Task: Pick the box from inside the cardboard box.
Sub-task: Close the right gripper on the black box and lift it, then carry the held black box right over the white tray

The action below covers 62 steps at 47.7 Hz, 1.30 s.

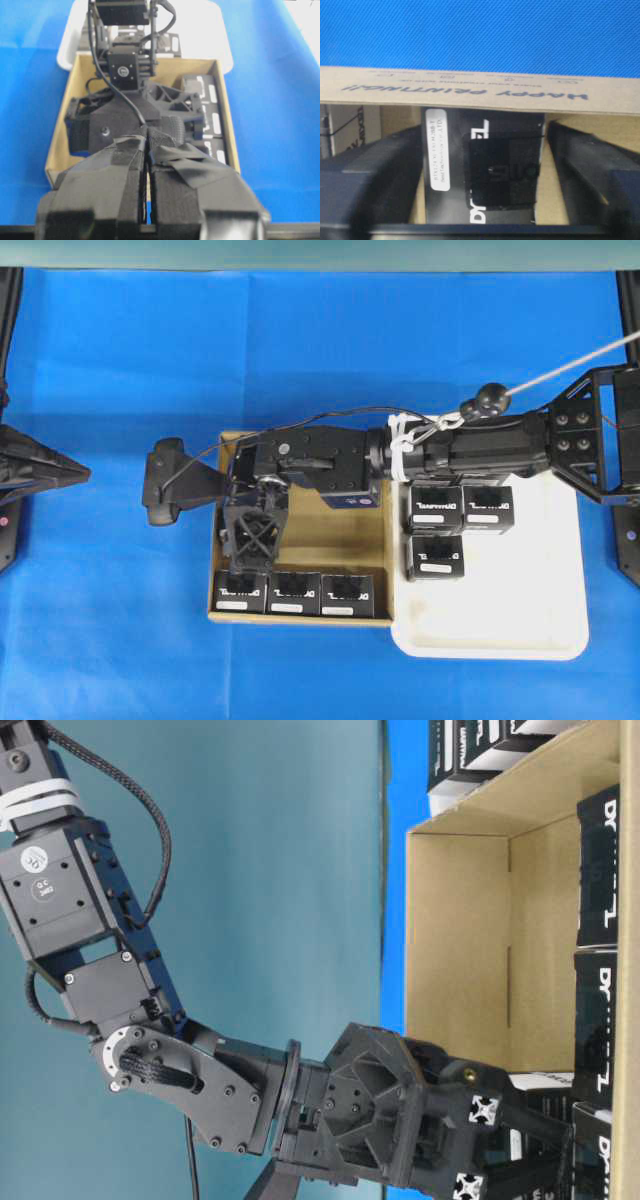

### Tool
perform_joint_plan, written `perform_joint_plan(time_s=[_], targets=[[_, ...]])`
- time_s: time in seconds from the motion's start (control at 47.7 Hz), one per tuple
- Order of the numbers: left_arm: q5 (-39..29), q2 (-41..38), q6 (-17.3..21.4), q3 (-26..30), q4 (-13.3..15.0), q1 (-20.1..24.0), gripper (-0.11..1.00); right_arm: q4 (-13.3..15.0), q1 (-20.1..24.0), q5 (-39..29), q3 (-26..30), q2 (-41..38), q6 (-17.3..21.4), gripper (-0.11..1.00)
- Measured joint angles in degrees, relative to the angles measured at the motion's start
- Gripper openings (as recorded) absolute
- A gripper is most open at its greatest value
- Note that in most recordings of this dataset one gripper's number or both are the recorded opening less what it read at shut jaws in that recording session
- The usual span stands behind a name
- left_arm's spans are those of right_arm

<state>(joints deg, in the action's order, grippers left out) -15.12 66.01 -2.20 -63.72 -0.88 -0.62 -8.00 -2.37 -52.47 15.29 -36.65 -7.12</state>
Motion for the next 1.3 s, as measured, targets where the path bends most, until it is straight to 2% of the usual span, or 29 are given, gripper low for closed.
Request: perform_joint_plan(time_s=[0.042, 0.21, 0.524, 0.796, 0.964, 1.131, 1.299], targets=[[0.1, 0.0, -0.1, 0.0, 0.0, 0.0, -0.04, 0.0, 0.0, -0.5, 0.1, 0.0, 0.0, 0.63], [0.1, 0.0, 0.0, 0.0, 0.0, 0.0, -0.04, 0.0, 0.0, -5.2, 1.2, 1.4, -0.4, 0.63], [0.1, 0.0, 0.0, 0.0, 0.0, 0.0, -0.04, -0.2, -1.3, -13.2, 3.3, 9.8, -0.3, 0.63], [0.0, 0.0, 0.0, 0.0, 0.0, 0.0, -0.04, -0.3, -1.8, -20.1, -0.9, 20.8, -0.4, 0.63], [0.1, 0.0, 0.0, 0.0, 0.0, 0.0, -0.04, -0.8, -1.8, -21.4, -6.6, 28.7, 1.3, 0.63], [0.0, 0.0, 0.0, -0.3, 0.1, 0.0, -0.04, -3.3, -1.3, -19.8, -18.3, 37.6, 4.9, 0.63], [0.1, 0.0, 0.0, -0.4, 0.0, 0.1, -0.04, -3.7, 0.4, -15.7, -30.2, 44.9, 7.9, 0.63]])
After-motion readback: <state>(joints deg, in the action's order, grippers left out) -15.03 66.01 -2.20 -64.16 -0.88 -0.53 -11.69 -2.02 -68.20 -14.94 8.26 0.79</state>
